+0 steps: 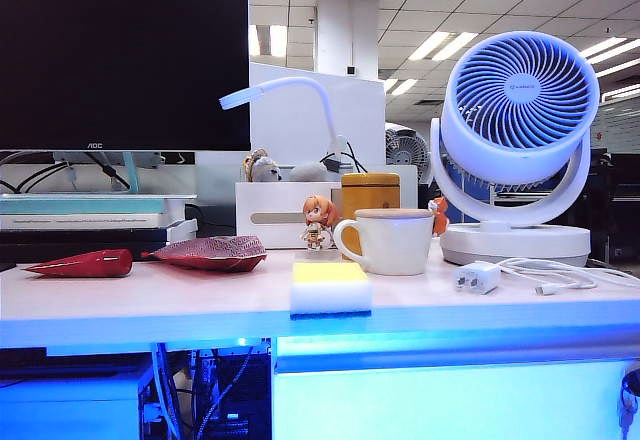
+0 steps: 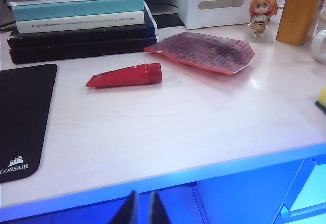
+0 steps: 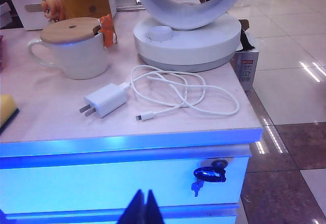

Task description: Open the drawer, place the cleaning sponge inside, then close the drawer.

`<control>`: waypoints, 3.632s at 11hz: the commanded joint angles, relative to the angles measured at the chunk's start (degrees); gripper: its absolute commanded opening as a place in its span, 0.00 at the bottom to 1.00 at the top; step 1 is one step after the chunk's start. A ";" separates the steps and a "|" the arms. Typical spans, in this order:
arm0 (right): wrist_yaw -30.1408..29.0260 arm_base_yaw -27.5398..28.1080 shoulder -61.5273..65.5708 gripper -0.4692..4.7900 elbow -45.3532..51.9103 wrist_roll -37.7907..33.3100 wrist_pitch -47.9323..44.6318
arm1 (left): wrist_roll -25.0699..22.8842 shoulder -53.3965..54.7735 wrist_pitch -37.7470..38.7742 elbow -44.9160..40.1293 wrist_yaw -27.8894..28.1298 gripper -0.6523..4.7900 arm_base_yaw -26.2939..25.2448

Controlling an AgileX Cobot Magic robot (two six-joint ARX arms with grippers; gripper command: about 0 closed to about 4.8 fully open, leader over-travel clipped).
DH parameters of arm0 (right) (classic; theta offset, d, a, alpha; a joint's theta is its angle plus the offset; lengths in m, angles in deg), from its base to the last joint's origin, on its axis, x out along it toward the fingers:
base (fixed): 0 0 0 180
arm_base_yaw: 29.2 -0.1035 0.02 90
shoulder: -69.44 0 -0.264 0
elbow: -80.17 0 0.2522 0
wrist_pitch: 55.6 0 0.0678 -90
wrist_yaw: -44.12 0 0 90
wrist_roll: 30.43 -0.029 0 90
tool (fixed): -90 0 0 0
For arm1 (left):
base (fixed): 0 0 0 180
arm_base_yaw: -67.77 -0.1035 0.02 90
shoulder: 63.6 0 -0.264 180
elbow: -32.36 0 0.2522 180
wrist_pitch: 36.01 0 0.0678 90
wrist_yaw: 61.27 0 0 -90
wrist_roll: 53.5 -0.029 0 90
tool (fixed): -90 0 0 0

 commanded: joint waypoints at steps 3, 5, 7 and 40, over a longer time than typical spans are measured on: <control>7.87 -6.10 0.00 0.07 0.50 -0.28 -0.83 | 0.42 -0.11 1.11 -0.22 -0.26 0.19 0.00; 8.83 -6.34 0.00 0.07 0.15 -0.28 -1.60 | 0.42 -0.11 1.11 -0.22 -0.22 0.14 0.00; 10.38 -6.34 0.00 0.07 -3.45 -0.24 -1.42 | 0.42 -0.11 0.98 -0.20 0.04 0.11 0.00; -24.65 -3.37 42.80 0.08 -30.01 -53.79 -4.81 | -1.09 60.04 24.26 75.12 -16.46 0.11 6.29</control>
